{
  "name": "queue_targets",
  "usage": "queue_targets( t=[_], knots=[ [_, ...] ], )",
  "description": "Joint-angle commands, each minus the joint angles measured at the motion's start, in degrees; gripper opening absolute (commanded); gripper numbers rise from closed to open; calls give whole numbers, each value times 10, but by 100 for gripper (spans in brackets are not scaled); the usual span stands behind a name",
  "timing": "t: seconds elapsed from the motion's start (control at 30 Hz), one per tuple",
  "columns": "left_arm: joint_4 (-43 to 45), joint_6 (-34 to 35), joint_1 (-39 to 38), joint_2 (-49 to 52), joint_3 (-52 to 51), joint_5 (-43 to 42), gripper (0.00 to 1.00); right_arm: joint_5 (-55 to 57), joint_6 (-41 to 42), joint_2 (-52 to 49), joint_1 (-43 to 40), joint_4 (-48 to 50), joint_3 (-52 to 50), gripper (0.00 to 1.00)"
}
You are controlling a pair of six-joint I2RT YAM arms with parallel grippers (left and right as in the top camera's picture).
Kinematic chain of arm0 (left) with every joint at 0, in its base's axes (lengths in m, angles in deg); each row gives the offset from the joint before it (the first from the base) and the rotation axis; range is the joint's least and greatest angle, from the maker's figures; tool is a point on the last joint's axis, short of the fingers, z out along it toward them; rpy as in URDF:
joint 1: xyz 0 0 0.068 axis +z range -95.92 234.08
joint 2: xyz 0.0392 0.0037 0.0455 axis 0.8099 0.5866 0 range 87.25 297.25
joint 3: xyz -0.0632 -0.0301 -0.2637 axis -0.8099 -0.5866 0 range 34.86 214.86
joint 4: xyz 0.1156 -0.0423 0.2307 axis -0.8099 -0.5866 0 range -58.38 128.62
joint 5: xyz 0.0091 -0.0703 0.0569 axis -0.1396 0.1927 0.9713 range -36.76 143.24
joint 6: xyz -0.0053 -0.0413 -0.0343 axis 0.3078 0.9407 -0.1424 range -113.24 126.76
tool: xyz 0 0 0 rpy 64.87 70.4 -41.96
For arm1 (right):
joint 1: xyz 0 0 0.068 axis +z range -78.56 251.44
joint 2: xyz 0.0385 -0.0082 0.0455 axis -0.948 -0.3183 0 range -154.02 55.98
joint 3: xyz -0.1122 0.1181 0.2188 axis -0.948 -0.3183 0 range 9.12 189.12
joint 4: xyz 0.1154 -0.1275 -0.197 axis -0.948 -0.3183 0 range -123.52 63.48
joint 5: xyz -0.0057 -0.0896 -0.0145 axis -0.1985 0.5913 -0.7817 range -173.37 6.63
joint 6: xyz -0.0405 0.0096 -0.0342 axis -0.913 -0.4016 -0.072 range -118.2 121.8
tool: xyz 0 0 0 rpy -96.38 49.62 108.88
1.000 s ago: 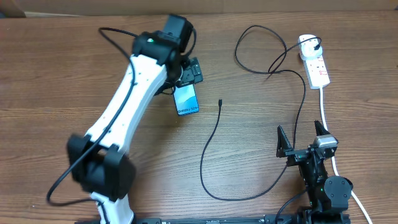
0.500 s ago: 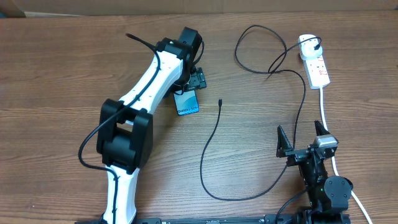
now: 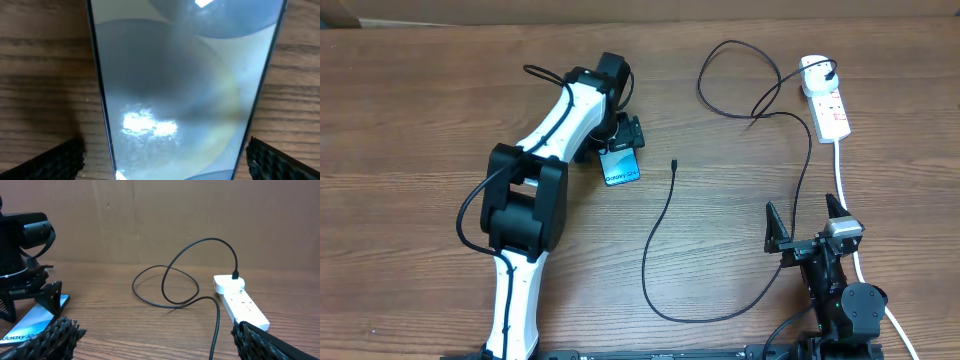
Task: Plug charger to phone and switch on socket
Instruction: 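Close the left gripper on the smartphone's long edges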
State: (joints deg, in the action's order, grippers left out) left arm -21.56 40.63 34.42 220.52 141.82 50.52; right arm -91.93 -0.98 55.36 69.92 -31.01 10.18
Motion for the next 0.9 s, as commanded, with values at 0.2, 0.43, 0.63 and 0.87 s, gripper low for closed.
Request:
queue_targets(
  t=[0.2, 0.43, 0.63, 0.87],
  knots=[
    [5, -15, -3, 6, 10, -13, 100, 4, -1, 5, -3, 3, -6, 100],
    [6, 10, -15, 6, 5, 25, 100, 4, -1, 5, -3, 3, -6, 100],
    [6, 15, -30, 6, 4, 51, 100, 4, -1, 5, -3, 3, -6, 100],
    [8, 15, -26, 6, -7, 56, 100, 4, -1, 5, -3, 3, -6, 100]
  ],
)
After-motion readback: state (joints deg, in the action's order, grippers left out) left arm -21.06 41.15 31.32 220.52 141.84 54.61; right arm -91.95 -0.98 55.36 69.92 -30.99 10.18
